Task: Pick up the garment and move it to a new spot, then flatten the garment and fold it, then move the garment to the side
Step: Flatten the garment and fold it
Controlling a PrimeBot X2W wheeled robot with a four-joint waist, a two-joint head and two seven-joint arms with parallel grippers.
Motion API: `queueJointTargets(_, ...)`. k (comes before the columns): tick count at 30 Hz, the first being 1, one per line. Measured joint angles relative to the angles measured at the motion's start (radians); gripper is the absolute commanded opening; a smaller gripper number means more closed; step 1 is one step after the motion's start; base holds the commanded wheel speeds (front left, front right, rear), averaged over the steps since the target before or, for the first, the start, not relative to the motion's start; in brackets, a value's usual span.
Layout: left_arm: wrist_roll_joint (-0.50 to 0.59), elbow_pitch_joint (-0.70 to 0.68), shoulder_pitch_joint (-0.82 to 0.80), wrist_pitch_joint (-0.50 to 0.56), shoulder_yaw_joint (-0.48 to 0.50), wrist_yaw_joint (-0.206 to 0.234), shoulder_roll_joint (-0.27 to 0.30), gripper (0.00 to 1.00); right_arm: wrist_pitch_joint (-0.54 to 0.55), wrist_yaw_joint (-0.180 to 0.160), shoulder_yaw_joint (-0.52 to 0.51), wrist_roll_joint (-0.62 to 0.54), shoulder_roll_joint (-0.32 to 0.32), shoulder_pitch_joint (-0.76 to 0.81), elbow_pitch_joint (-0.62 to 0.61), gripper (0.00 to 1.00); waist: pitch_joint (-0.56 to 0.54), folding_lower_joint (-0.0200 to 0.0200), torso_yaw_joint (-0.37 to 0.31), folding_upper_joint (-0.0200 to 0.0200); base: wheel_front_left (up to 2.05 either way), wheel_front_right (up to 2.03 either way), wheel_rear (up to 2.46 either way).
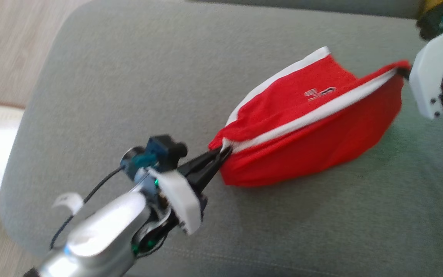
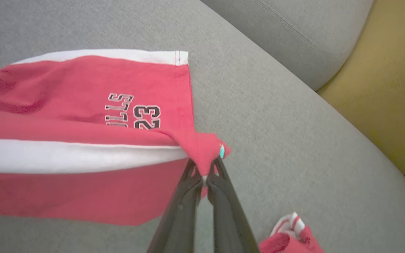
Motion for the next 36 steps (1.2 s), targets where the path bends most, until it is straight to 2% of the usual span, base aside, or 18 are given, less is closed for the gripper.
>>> queueJointTargets(5,0.000,0.072,-0.058,-0.019,0.005,-0.005,-0.070,0.00,-0.002,0.000,0.024,-0.019,0.025,-0.074,0.056,0.00,0.058,0.0001,0.048,0.0000,0.00,0.00,0.00)
queueJointTargets(12,0.000,0.173,-0.115,-0.054,0.011,-0.023,-0.129,0.00,-0.016,0.000,0.069,-0.026,0.040,-0.135,0.128,0.00,0.125,0.0001,0.096,0.0000,0.00,0.00,0.00)
queueJointTargets(30,-0.006,0.321,-0.180,-0.134,0.012,-0.048,-0.207,0.00,-0.130,0.000,0.153,-0.033,0.063,-0.219,0.285,0.00,0.203,0.0000,0.151,0.0000,0.00,0.00,0.00)
queueJointTargets(31,-0.008,0.329,-0.181,-0.136,0.013,-0.048,-0.210,0.04,-0.149,0.000,0.154,-0.033,0.067,-0.221,0.292,1.00,0.205,0.0000,0.151,0.0000,0.00,0.00,0.00)
queueJointTargets(32,-0.009,0.337,-0.181,-0.140,0.014,-0.048,-0.213,0.25,-0.169,0.000,0.154,-0.033,0.073,-0.228,0.302,1.00,0.207,0.0000,0.150,0.0000,0.00,0.00,0.00)
queueJointTargets(34,-0.009,0.344,-0.183,-0.143,0.014,-0.048,-0.215,0.48,-0.188,0.000,0.152,-0.033,0.081,-0.237,0.312,1.00,0.207,0.0000,0.150,0.0000,0.00,0.00,0.00)
queueJointTargets(36,-0.008,0.361,-0.190,-0.148,0.015,-0.048,-0.219,0.96,-0.229,0.000,0.150,-0.033,0.095,-0.252,0.328,1.00,0.207,0.0000,0.145,0.0000,0.00,0.00,0.00)
